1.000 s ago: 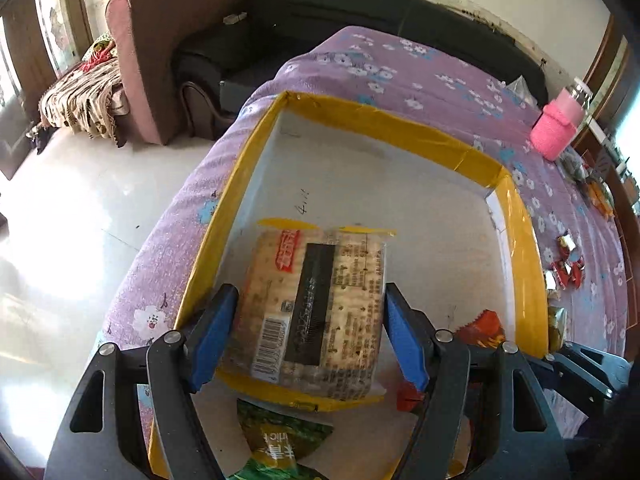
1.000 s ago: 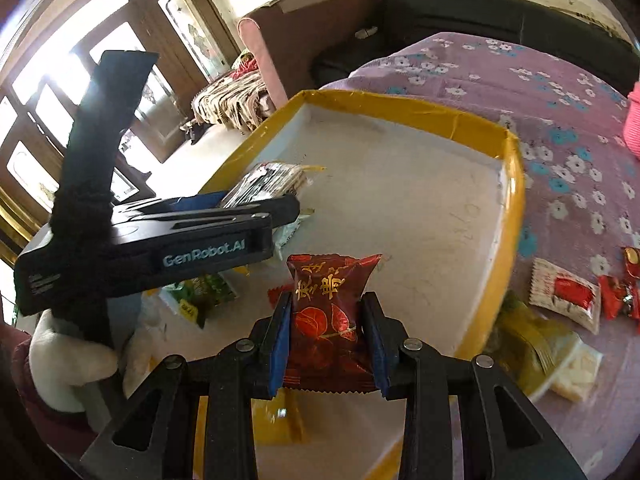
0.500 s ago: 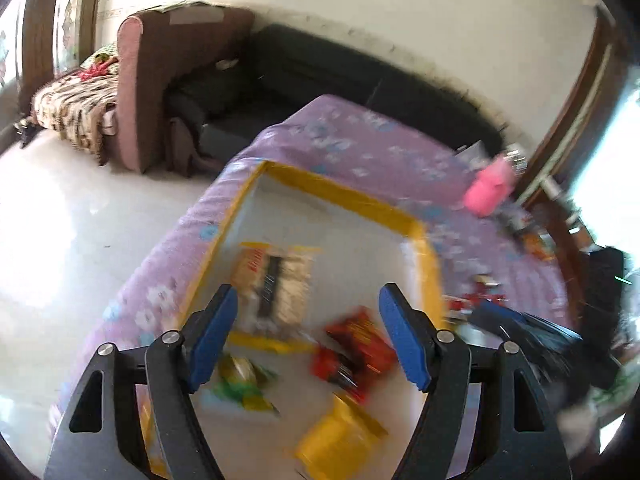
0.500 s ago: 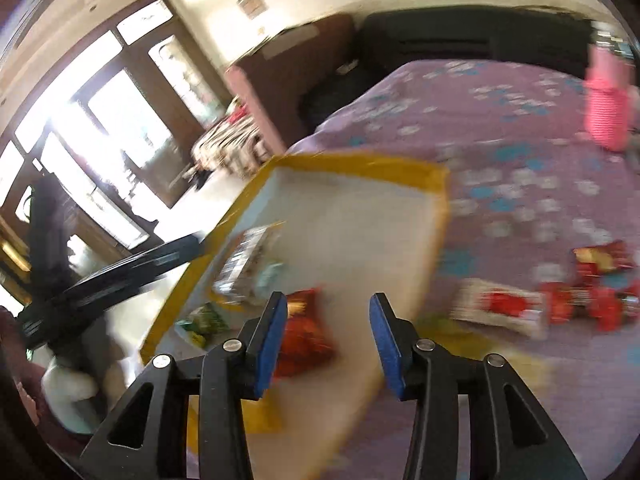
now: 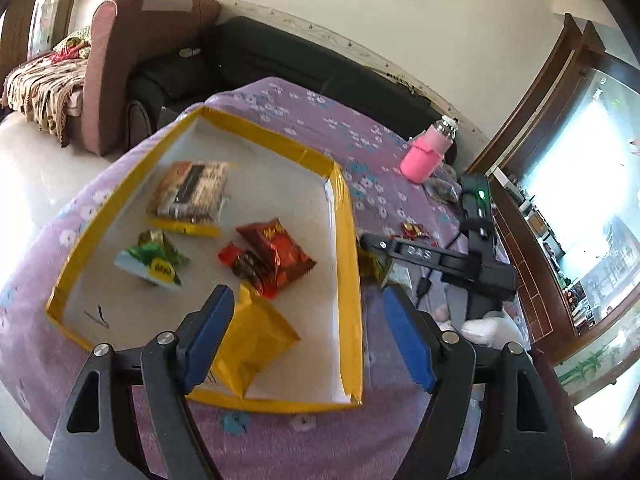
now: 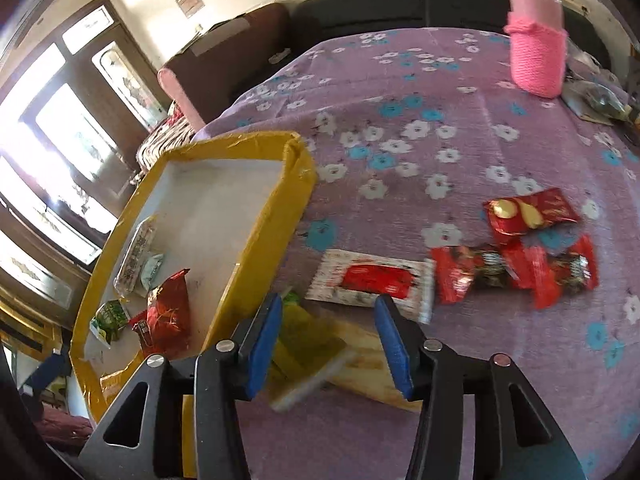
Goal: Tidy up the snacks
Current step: 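Grasp the green-yellow packet with the left gripper while the right grasps the pale wrapped cake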
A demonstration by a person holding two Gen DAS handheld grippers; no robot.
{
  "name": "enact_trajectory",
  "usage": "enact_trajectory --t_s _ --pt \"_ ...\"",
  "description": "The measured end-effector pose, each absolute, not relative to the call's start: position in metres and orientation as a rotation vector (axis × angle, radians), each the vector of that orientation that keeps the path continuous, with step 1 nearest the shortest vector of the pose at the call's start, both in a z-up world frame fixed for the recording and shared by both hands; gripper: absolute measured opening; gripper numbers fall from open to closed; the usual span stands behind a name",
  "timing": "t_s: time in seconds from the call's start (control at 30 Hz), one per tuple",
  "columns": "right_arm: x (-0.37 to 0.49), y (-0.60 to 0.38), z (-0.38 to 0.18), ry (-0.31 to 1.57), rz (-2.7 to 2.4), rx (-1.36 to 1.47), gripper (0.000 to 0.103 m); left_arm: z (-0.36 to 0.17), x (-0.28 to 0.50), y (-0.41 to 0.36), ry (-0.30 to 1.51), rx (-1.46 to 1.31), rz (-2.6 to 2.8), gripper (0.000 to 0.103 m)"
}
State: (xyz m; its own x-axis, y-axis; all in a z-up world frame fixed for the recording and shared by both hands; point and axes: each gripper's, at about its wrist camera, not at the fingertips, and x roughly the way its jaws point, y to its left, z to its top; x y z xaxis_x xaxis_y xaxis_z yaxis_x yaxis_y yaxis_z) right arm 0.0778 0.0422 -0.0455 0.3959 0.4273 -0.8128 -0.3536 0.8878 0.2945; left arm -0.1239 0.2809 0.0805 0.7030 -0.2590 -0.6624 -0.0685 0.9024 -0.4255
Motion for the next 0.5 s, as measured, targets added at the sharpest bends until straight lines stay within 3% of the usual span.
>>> enact_trajectory --t_s 0.23,0.4,0.5 --pt "0.043 0.053 -0.048 1.082 0.577 -0.068 0.042 0.069 -0.130 0.275 0.817 -0.457 -0.118 0.077" --pt "0.016 0.009 -0.049 1.190 0.569 -0.063 0.050 0.070 -0.135 0.271 0.808 -0.434 -0.142 0.077" --pt "0.015 -0.019 -0.036 1.118 0.525 -0.022 0.050 0.071 -0.135 0.262 0.801 -0.415 -0.173 0.077"
